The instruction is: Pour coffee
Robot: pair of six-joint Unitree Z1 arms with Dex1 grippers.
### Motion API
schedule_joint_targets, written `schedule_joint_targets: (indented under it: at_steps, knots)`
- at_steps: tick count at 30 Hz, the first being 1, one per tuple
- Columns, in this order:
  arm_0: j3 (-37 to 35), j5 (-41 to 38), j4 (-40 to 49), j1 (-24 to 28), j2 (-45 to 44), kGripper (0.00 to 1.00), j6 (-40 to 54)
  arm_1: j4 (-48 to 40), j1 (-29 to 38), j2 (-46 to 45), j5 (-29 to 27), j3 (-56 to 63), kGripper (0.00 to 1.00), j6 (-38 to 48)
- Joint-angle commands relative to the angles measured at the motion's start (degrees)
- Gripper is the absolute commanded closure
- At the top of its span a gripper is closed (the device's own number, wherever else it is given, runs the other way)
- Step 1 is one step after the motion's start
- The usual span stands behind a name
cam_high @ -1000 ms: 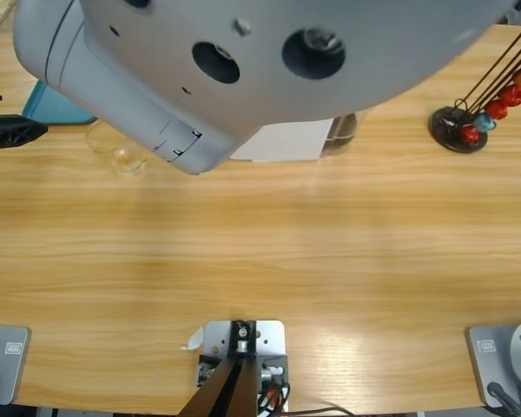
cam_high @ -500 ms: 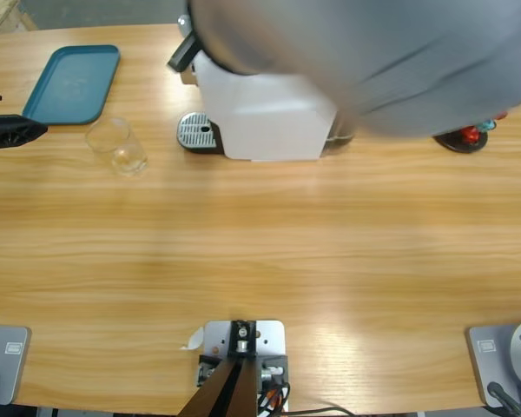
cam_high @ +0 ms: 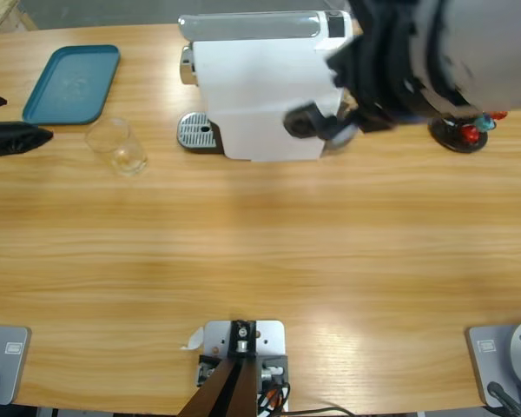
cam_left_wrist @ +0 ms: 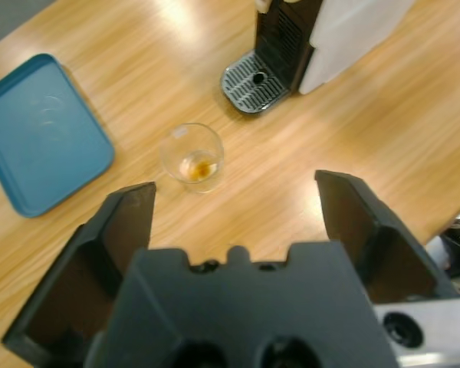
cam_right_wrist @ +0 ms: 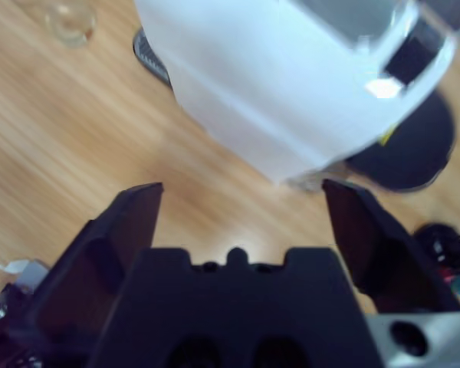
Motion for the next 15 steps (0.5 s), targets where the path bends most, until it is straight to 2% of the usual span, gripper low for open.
schedule_joint_targets:
  at_steps: [1,3,5,7,10,15]
  knots:
    - [2.4,-7.4,0.8,1.3,-1.2,0.082,-0.5,-2.1,-2.5,-7.1,1.5,11.8,0.185,0.5]
    - [3.0,-11.9,0.8,6.5,-1.6,0.087,-0.6,-2.1,-2.5,-8.7,1.5,13.6,0.084,-0.9]
    - [3.5,-14.7,0.4,12.4,-2.4,0.087,-1.9,-2.2,-2.5,-10.5,1.5,16.0,0.046,-1.3]
    - [4.1,-15.2,-1.1,16.0,-2.5,0.087,-3.2,-3.7,-2.5,-13.1,1.9,18.9,0.046,-1.0]
    - [7.6,-14.9,-6.3,16.1,-1.6,0.087,-3.2,-6.2,-2.5,-17.2,1.9,22.8,0.033,-0.3]
    - [17.3,-15.9,-19.5,15.8,-3.8,0.087,-3.0,-7.6,-2.5,-20.7,2.9,26.0,0.0,0.4]
